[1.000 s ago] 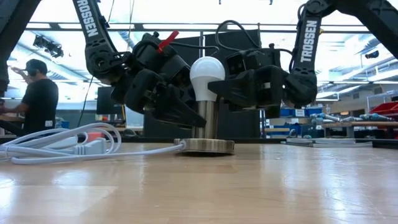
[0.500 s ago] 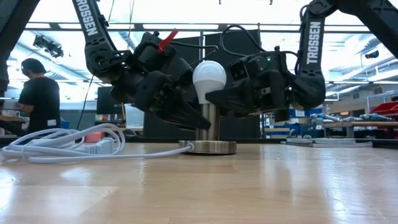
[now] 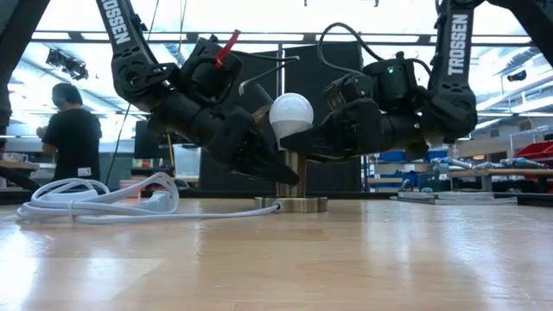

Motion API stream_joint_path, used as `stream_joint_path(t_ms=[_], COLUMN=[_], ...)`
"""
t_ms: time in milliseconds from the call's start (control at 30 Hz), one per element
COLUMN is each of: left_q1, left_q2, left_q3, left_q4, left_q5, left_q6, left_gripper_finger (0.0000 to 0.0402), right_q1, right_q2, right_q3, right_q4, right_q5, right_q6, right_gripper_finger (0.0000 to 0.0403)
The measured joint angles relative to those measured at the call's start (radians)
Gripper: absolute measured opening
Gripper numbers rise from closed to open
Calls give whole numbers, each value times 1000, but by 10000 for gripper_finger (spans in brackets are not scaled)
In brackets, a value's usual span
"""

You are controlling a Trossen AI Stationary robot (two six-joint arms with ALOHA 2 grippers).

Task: Screw lightbulb
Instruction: Insert the lightbulb into the lamp holder

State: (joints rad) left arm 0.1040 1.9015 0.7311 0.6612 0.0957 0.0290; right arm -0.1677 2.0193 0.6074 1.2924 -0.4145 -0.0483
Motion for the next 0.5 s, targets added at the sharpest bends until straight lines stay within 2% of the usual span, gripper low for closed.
stream_joint_path(t_ms=[100, 367, 500], left_q1=[-17, -68, -85], left_q2=[0, 3, 7], left_q3=[-2, 0, 2], left_q4=[-6, 6, 30], left_q5=[-69, -328, -408], left_q6=[-25, -111, -148], left_gripper_finger=[197, 197, 197], right_q1=[31, 111, 152], right_q2=[-1, -2, 0], right_q3=[-7, -10, 0], right_q4=[2, -4, -18], right_q5=[108, 452, 629], right_q6=[4, 37, 66], right_gripper_finger=[176, 176, 177])
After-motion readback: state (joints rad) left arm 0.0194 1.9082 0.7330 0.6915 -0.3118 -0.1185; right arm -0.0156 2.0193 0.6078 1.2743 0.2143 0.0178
